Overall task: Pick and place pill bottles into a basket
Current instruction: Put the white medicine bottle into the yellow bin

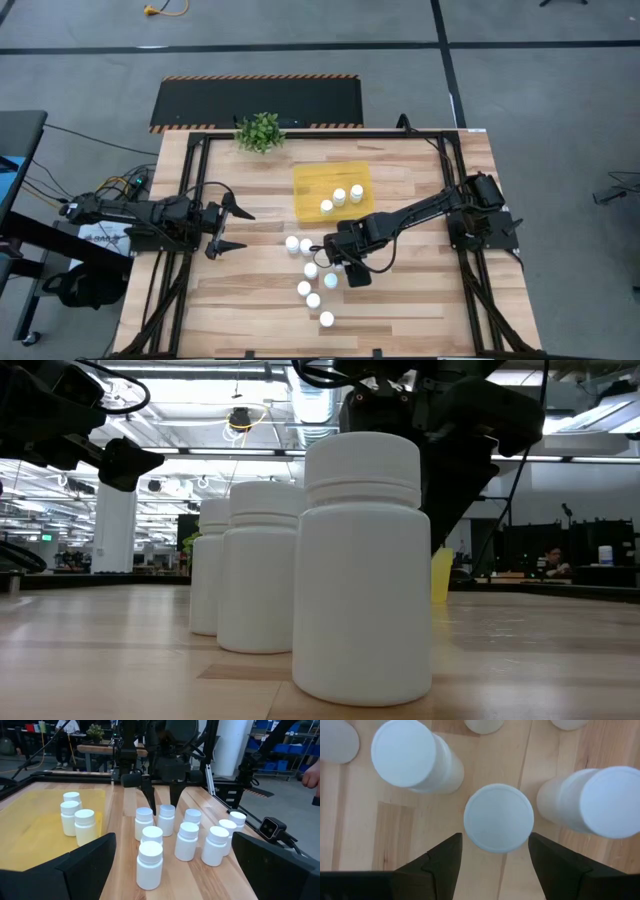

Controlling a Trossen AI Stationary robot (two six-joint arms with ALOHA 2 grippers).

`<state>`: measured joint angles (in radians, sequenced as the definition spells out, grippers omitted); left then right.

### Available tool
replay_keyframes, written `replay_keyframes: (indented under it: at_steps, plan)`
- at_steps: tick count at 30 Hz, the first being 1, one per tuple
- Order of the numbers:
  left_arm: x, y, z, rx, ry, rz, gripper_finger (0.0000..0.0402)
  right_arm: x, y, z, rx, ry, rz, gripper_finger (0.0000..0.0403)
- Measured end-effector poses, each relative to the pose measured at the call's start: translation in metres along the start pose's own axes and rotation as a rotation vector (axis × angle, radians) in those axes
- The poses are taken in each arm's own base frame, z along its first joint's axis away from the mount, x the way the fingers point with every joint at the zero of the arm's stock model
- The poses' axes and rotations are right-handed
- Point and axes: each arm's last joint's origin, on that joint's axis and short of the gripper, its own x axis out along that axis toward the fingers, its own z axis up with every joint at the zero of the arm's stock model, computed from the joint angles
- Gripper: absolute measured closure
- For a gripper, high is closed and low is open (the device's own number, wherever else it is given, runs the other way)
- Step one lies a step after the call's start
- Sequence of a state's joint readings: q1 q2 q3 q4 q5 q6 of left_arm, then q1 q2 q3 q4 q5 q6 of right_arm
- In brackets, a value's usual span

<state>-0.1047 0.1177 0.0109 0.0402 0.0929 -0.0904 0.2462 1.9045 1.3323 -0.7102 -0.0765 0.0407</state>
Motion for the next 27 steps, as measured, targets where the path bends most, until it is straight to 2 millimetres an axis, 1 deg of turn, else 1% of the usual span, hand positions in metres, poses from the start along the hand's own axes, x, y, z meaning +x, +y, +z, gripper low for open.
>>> replay_keyframes:
  at_steps: [27]
  plan:
    - [0.0, 0.0, 0.0, 0.003, 0.0, 0.0, 0.0015, -0.0002, 0.0006, 0.0067, -0.021, -0.069, 0.003, 0.019]
